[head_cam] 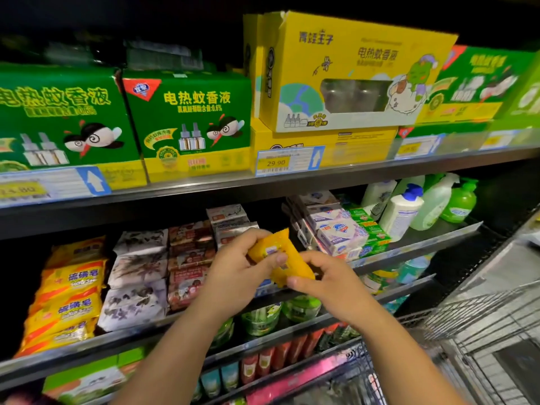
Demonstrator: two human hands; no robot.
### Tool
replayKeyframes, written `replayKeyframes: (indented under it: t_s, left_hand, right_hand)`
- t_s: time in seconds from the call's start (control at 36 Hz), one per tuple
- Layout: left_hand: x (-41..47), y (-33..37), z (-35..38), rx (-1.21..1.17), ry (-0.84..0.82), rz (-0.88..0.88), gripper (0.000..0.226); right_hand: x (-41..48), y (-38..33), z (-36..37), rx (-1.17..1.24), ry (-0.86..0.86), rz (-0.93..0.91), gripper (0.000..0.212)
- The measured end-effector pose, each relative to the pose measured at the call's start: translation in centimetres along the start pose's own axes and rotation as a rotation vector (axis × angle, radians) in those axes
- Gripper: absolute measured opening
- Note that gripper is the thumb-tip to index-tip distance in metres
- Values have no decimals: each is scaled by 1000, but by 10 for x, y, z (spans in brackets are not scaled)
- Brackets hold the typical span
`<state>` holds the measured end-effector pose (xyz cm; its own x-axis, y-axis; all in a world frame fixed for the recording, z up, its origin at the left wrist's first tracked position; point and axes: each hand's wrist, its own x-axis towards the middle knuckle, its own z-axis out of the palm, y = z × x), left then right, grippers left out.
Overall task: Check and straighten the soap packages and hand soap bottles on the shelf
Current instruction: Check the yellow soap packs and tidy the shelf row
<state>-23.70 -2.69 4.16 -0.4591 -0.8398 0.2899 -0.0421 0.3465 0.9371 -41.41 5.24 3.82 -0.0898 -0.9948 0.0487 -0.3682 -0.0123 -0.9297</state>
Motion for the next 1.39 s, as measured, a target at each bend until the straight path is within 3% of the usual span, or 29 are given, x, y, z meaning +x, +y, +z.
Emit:
replayKeyframes:
  t_s: [0.11, 0.22, 0.47, 0.58, 0.69, 0.75, 0.86, 0.92, 0.97, 1.06, 1.11, 1.19, 1.31, 1.39]
  left_hand:
    - [-2, 6, 6, 41, 6, 11, 31]
    - [-6, 10, 8, 168, -31, 25, 33]
    - [-12, -3, -10, 182, -77, -58, 47]
    - [-17, -8, 2, 162, -134, -74, 45]
    - [-15, -12, 1, 166, -58, 13, 38]
    - [-13, -10, -5, 122, -38, 25, 38]
    - [-7, 10, -6, -169, -110, -150, 25]
    - [-3, 17, -2, -188, -139, -241, 22]
    - [0, 19, 1, -202, -160, -318, 21]
    - [4, 15, 3, -177, -177, -350, 19]
    - [9, 12, 1, -131, -170, -283, 16]
    - [14, 6, -2, 50, -180, -38, 28]
    - [17, 0, -5, 59, -228, 251, 47]
    - [24, -8, -3, 133, -219, 389, 36]
  right_hand:
    - [-3, 9, 24, 150, -43, 22, 21]
    - [-9, 16, 29, 146, -76, 40, 18]
    - [-14, 2, -9, 319, 213, -83, 19]
    - [-10, -10, -2, 164, 216, -152, 29]
    - [-9, -12, -4, -38, 191, -300, 33]
    - [-11, -12, -10, 40, 205, -244, 33]
    - [-8, -11, -13, 282, 211, -99, 27]
    - [-5, -11, -13, 379, 163, 41, 30]
    - [-3, -11, -15, 325, 107, 186, 29]
    - [-2, -6, -21, 207, 55, 185, 15]
    - [-2, -5, -27, 170, 58, 78, 8]
    - [-2, -5, -39, 139, 46, -50, 24]
    - [0, -8, -49, 184, -47, -56, 23]
    - [8, -7, -50, 157, -135, -33, 27]
